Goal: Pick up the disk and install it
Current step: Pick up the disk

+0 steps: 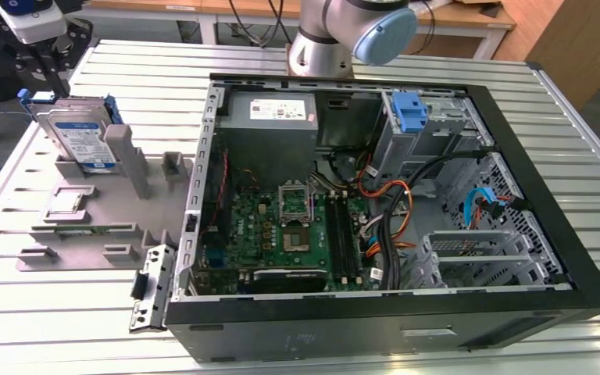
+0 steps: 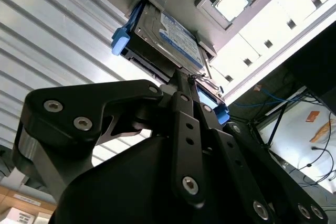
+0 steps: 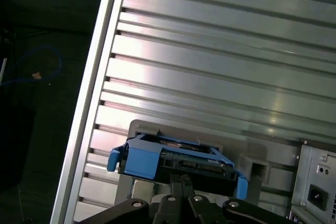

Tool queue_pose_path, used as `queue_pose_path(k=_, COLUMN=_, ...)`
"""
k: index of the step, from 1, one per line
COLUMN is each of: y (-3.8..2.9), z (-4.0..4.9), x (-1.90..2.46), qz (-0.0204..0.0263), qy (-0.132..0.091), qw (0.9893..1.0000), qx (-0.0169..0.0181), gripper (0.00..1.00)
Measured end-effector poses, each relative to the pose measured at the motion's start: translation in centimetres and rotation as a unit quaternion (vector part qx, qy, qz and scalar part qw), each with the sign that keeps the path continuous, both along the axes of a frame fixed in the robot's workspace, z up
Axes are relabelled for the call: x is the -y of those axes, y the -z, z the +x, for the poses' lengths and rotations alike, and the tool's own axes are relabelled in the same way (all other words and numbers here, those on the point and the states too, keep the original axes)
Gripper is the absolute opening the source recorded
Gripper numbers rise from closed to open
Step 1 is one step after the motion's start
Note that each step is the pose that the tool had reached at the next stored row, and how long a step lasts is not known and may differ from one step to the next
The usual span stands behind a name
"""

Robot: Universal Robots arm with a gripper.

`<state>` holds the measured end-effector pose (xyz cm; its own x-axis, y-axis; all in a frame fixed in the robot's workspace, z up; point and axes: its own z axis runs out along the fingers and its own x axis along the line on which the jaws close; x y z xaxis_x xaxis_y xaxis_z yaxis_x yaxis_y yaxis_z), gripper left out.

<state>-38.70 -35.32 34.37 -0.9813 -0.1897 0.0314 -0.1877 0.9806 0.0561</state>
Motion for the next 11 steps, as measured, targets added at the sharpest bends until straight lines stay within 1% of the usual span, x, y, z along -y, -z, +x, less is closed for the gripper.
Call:
queue_pose_path(k=9, y=0.0, z=0.0, x=0.0, qz=0.0, qy=-0.001, qw=1.0, qx=0.0, gripper=0.1)
queue_pose_path(k=11, y=0.0, z=0.0, x=0.0, qz=0.0, qy=-0.008, qw=1.0, qx=0.0, gripper=0.1)
